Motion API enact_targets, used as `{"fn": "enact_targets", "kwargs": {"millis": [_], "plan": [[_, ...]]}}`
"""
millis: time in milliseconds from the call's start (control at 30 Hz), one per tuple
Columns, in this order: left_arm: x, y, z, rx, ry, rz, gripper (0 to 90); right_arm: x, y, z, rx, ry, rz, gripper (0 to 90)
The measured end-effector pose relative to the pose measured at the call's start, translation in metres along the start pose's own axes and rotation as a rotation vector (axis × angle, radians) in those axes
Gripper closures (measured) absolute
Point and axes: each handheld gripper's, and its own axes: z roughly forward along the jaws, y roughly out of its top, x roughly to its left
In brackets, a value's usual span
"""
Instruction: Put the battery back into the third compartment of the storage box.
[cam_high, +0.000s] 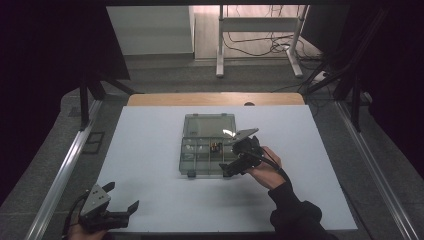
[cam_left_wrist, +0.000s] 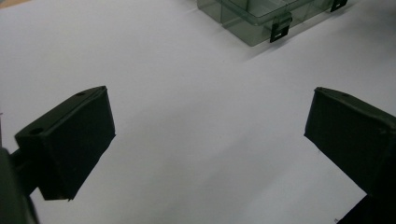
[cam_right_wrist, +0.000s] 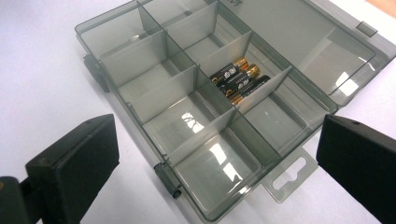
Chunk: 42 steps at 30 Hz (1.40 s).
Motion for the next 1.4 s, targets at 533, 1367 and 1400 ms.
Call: {"fn": "enact_targets", "kwargs": {"millis": [533, 1367, 1400], "plan": [[0.002, -0.001, -0.001, -0.011, -0.008, -0.017, 1.9, 0.01, -0.013, -0.018, -0.02, -0.008, -0.015, 0.0], [0.003, -0.001, -0.002, -0.016, -0.013, -0.027, 1.9, 0.014, -0.043, -0.044, -0.086, -0.007, 0.005, 0.0], [0.003, -0.001, -0.002, -0.016, -0.013, -0.027, 1.9, 0.014, -0.045, -0.045, -0.09, -0.009, 0.006, 0.0]]}}
